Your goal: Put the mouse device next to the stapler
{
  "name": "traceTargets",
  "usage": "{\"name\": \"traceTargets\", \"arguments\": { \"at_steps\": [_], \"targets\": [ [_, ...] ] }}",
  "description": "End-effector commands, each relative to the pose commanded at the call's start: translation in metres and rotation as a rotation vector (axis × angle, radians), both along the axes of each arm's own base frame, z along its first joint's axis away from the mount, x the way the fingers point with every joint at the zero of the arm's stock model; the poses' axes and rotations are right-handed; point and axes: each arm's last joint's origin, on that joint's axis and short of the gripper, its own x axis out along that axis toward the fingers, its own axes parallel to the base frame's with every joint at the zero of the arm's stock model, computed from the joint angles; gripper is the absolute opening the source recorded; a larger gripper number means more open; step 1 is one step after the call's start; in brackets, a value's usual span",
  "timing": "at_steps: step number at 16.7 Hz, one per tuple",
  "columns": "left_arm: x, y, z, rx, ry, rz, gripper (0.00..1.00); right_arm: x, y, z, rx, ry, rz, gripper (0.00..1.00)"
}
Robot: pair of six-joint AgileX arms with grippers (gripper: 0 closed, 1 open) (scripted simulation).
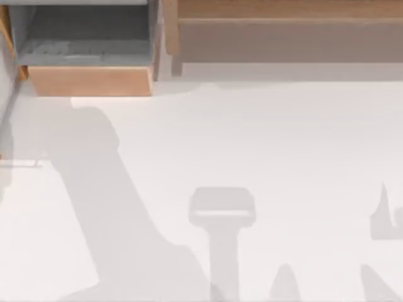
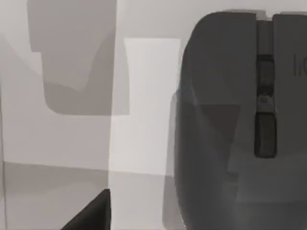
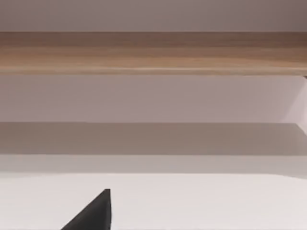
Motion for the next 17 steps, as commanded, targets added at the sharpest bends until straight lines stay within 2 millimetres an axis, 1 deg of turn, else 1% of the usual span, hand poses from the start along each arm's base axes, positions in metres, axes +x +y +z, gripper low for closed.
{"name": "traceTargets", "arguments": {
  "at_steps": [1, 3, 7, 12, 14, 17],
  "targets": [
    [0.004, 0.000, -0.007, -0.005, 0.009, -0.005, 1.00, 0.000, 0.000, 0.000, 0.000, 0.000, 0.000, 1.00],
    [0.008, -0.002, -0.013, -0.011, 0.017, -0.012, 1.00, 0.000, 0.000, 0.000, 0.000, 0.000, 0.000, 1.00],
    [0.008, -0.002, -0.013, -0.011, 0.017, -0.012, 1.00, 0.000, 0.000, 0.000, 0.000, 0.000, 0.000, 1.00],
    [0.009, 0.003, -0.016, -0.013, 0.022, -0.019, 1.00, 0.000, 0.000, 0.000, 0.000, 0.000, 0.000, 1.00],
    [0.008, 0.006, -0.011, -0.020, 0.022, -0.022, 1.00, 0.000, 0.000, 0.000, 0.000, 0.000, 0.000, 1.00],
    [-0.001, 0.008, 0.012, -0.030, 0.010, -0.019, 1.00, 0.000, 0.000, 0.000, 0.000, 0.000, 0.000, 1.00]
  ]
}}
